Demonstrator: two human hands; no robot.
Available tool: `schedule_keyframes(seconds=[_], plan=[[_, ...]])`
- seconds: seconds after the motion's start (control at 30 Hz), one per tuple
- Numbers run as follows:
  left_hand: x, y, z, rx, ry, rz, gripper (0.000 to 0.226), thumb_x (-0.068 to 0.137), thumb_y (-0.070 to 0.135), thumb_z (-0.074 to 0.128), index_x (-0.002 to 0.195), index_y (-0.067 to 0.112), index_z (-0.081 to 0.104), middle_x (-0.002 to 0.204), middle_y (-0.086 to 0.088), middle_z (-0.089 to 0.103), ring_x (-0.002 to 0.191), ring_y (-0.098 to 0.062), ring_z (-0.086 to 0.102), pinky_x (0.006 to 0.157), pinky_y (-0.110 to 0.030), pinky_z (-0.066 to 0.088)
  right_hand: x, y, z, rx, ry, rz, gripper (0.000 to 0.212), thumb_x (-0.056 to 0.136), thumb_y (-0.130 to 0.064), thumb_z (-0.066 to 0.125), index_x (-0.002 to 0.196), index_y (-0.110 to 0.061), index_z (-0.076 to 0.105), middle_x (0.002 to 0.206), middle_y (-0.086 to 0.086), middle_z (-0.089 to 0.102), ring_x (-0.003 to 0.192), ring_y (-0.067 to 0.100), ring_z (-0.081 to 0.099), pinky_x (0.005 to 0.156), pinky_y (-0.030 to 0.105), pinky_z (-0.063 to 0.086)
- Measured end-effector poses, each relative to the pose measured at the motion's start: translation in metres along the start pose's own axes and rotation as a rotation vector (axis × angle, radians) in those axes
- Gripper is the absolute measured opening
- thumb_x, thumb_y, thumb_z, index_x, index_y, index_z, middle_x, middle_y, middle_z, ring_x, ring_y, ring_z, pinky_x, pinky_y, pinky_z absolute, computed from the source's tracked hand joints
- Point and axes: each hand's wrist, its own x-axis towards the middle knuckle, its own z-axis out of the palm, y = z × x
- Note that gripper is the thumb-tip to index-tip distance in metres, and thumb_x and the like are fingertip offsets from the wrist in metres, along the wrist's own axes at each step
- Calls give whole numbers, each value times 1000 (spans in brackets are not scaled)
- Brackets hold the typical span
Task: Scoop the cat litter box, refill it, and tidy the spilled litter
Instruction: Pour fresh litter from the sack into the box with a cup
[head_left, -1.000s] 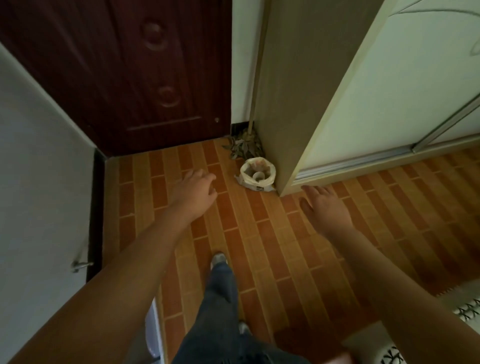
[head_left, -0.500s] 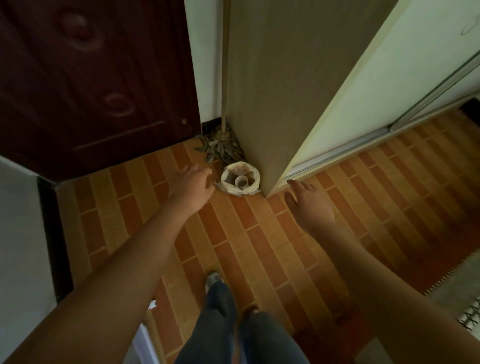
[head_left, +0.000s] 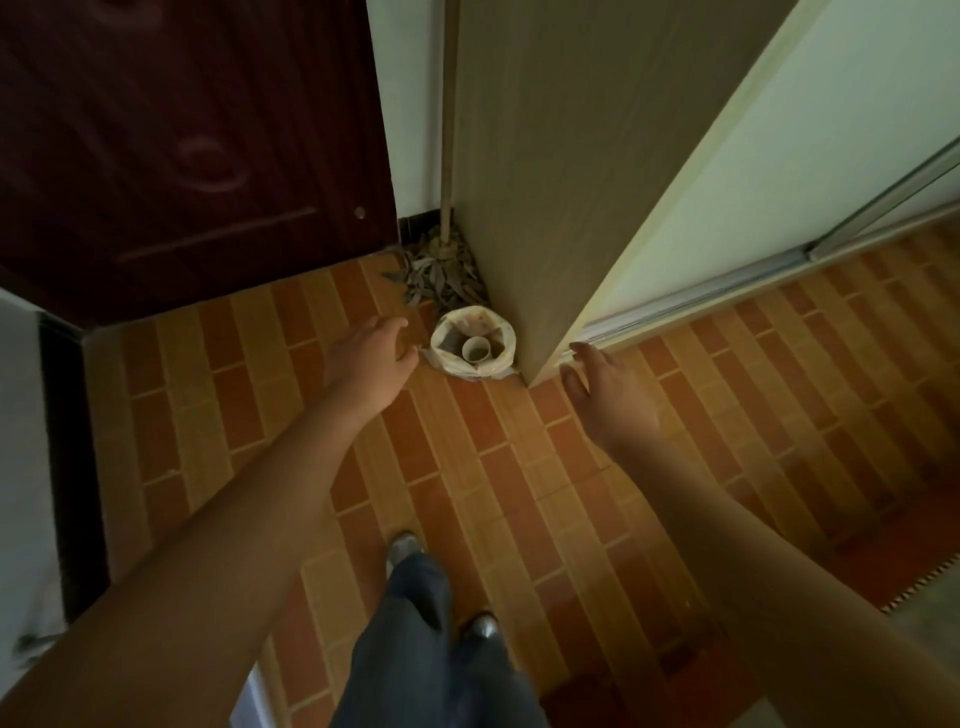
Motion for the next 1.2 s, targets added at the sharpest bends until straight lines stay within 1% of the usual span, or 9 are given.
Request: schedule_keyframes(seconds=[0.2,0.33,0.57,0.67,0.73,0.83,0.9,1.03,1.2], plan=[[58,-27,89,-111,-67,-70,45,95,32,47,137,18,42,139,-8,46,123,-28,47,98,-43,43,59,36,91,94,-8,66,43,97,-33,40,132,-9,46,125,13,59,116,32,51,92,39,42],[114,-55,164,-78,-77,-45,43,97,33,44,137,17,43,139,-7,46,123,-27,47,96,-39,43,112,63,166,173,-17,117,40,98,-31,40,130,-8,48,122,14,61,113,32,55,91,39,44],[229,-109,301,-48,-56,7,39,97,32,44,132,15,48,133,-9,50,119,-29,50,94,-38,43,211,106,299,239,-8,151,41,99,-30,38,129,-5,48,124,17,58,115,33,52,94,39,41],[272,-123,348,-70,-19,10,37,97,34,42,128,15,51,130,-10,55,116,-30,53,96,-43,44,250,126,347,267,-6,188,45,98,-34,38,132,-5,46,128,15,57,117,32,52,93,35,40],[296,-130,374,-86,1,-26,41,97,37,42,131,14,48,132,-10,53,119,-31,51,98,-45,42,273,137,370,273,16,240,47,98,-37,38,126,-2,51,123,17,58,113,32,53,90,34,41],[323,-138,402,-77,27,-10,44,97,43,37,126,12,50,126,-12,56,113,-33,54,95,-46,43,299,148,392,297,46,316,47,98,-42,36,111,-1,56,108,16,61,94,30,56,74,31,39],[335,-139,412,-53,23,4,44,98,44,31,121,12,53,117,-12,60,107,-32,56,94,-45,42,311,154,404,306,57,320,46,98,-43,34,109,-3,55,106,15,61,84,25,51,71,29,37],[352,-139,424,-119,4,-43,43,100,42,29,116,10,53,111,-14,61,101,-31,57,93,-43,43,322,162,420,356,47,330,47,98,-43,34,117,-5,53,109,14,60,94,26,56,78,35,43],[361,-135,428,-163,41,-68,35,100,31,35,118,7,52,108,-15,60,90,-28,56,71,-35,40,326,163,431,433,64,337,46,97,-42,36,108,-3,59,100,14,63,88,25,59,73,33,43]])
